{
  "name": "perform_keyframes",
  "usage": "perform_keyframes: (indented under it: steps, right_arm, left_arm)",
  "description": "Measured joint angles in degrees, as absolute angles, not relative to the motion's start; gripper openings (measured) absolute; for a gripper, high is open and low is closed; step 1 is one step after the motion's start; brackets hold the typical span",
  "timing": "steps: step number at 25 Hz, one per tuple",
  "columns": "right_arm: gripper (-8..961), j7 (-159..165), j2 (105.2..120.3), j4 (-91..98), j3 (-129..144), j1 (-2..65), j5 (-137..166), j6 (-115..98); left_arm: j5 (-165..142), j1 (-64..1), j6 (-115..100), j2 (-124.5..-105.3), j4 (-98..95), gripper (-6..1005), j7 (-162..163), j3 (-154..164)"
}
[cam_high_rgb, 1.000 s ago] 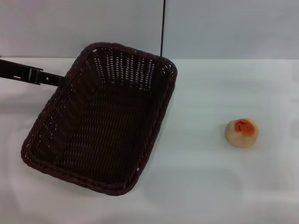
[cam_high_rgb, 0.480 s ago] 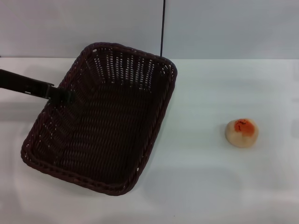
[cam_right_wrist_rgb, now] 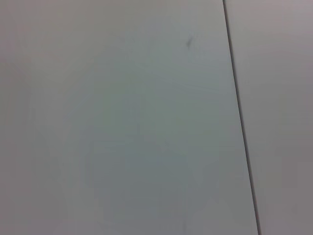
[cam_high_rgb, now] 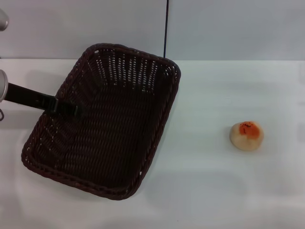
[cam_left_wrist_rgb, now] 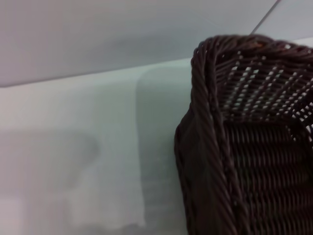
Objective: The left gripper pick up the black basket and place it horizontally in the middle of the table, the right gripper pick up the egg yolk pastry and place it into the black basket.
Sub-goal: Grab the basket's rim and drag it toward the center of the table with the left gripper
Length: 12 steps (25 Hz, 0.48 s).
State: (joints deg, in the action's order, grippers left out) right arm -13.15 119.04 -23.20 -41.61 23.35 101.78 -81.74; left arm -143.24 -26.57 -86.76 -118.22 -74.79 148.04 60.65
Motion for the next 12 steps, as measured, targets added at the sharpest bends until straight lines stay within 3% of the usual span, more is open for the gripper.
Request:
perform_keyframes:
  steps: [12]
  right_arm:
    - [612,-13.1,119.09,-23.3,-41.6,23.1,101.8,-81.8]
  left_arm:
    - [-145.4,-27.8,-85.4,-118.2,-72.3,732,146.7,61.0]
